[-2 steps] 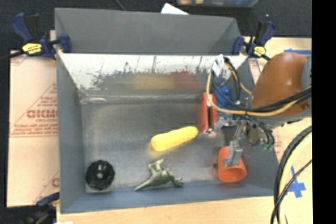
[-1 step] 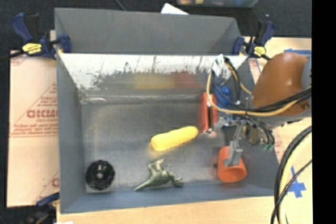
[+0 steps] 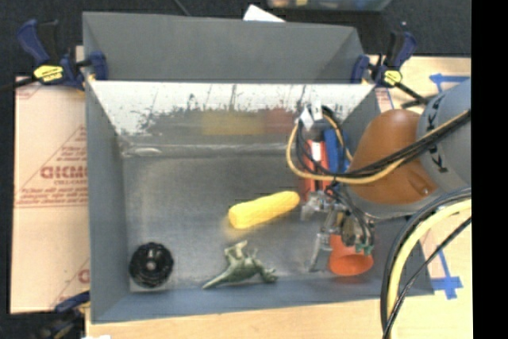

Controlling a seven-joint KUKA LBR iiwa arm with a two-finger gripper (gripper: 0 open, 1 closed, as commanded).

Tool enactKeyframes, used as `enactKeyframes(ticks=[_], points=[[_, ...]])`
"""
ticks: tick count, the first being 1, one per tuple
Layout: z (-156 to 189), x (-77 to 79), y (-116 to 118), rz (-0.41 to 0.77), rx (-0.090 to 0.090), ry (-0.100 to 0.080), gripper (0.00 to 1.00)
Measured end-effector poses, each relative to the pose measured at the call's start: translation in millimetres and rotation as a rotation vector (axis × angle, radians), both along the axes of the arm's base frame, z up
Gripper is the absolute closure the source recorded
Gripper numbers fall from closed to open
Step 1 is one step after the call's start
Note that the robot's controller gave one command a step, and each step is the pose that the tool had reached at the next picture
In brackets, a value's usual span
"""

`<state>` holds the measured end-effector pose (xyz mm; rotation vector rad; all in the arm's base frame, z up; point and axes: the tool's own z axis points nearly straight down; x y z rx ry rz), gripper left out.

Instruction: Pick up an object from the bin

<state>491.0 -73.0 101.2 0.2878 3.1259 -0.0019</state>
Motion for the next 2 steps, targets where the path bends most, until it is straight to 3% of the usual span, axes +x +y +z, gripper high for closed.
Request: enactKeyframes(ticks=[1,2], points=[[0.8,-18.1,-29.2,0.073,-0.003,-0.001,0.00],[-30.5,-5.0,-6.6,-0.184,0.002,0.001,0.00]])
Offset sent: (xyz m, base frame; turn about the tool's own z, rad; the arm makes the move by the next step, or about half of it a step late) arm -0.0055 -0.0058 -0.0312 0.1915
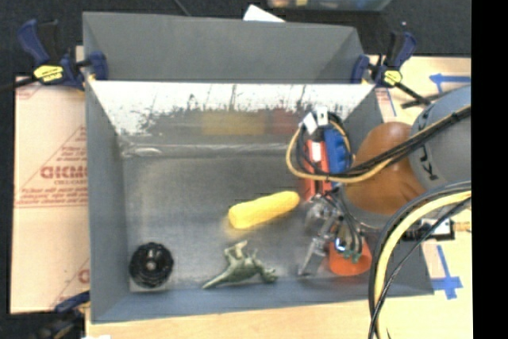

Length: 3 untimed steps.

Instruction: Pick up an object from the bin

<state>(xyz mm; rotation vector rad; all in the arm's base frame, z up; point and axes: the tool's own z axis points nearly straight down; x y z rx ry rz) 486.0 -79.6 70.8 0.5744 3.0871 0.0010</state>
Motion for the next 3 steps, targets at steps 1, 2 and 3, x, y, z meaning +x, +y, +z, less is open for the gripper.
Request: enactKeyframes(ticks=[1,2,3], points=[[4.0,3.2,14.3,0.183,-0.005,-0.003,0.00],[0.1,22.0,6.2,-0.089,-0.002,-0.006,0.00],[2.1,18.6,15.1,-0.079,-0.005,-0.008,1.00]])
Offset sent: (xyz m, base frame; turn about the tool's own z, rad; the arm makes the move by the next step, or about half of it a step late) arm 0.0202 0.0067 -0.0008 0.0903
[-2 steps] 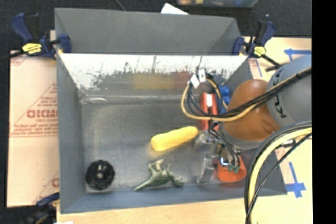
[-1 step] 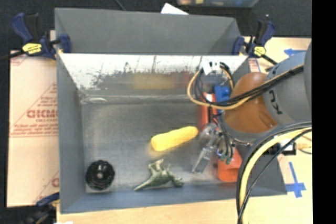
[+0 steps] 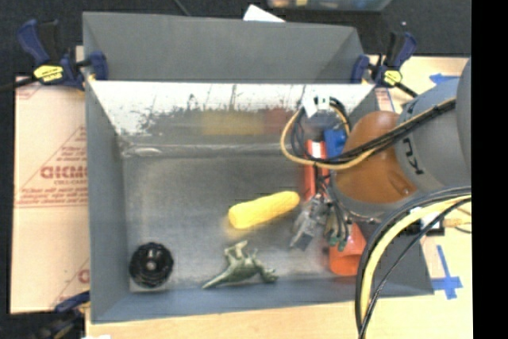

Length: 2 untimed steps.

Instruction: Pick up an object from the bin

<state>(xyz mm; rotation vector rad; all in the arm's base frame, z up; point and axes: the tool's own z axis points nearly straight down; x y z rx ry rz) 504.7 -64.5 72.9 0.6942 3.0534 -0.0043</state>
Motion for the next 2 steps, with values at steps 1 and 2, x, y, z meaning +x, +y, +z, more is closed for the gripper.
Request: enactKeyframes(ticks=[1,2], points=[[0.0,0.0,-0.1,0.002,0.000,0.000,1.00],[1.4,27.2,2.1,-0.178,0.002,-0.005,0.00]])
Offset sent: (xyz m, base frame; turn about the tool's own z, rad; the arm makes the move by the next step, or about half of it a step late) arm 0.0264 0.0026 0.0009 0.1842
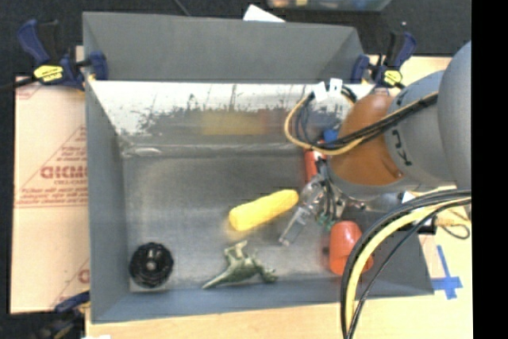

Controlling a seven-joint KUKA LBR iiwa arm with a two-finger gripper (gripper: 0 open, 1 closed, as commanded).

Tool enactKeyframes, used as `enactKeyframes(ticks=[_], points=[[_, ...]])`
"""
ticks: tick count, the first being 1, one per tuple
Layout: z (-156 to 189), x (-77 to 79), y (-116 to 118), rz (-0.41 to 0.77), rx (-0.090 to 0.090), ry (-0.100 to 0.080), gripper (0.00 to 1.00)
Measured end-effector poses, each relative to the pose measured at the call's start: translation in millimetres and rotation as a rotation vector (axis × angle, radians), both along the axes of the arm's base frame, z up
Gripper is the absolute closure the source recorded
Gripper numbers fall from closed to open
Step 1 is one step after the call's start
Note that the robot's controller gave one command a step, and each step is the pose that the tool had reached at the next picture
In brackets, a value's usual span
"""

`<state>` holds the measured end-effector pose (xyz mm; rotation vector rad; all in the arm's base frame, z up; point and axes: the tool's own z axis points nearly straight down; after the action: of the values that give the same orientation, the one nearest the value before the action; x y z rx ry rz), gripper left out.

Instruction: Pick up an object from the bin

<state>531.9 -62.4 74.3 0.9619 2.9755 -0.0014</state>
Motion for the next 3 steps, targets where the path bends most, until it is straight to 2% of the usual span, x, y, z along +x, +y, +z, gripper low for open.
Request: enactKeyframes(ticks=[1,2,3], points=[[0.0,0.1,-0.7,-0.001,-0.002,0.001,0.00],[-3.1,33.1,38.3,-0.242,0.004,-0.009,0.00],[-3.2,7.3,57.8,-0.257,0.001,-0.005,0.00]])
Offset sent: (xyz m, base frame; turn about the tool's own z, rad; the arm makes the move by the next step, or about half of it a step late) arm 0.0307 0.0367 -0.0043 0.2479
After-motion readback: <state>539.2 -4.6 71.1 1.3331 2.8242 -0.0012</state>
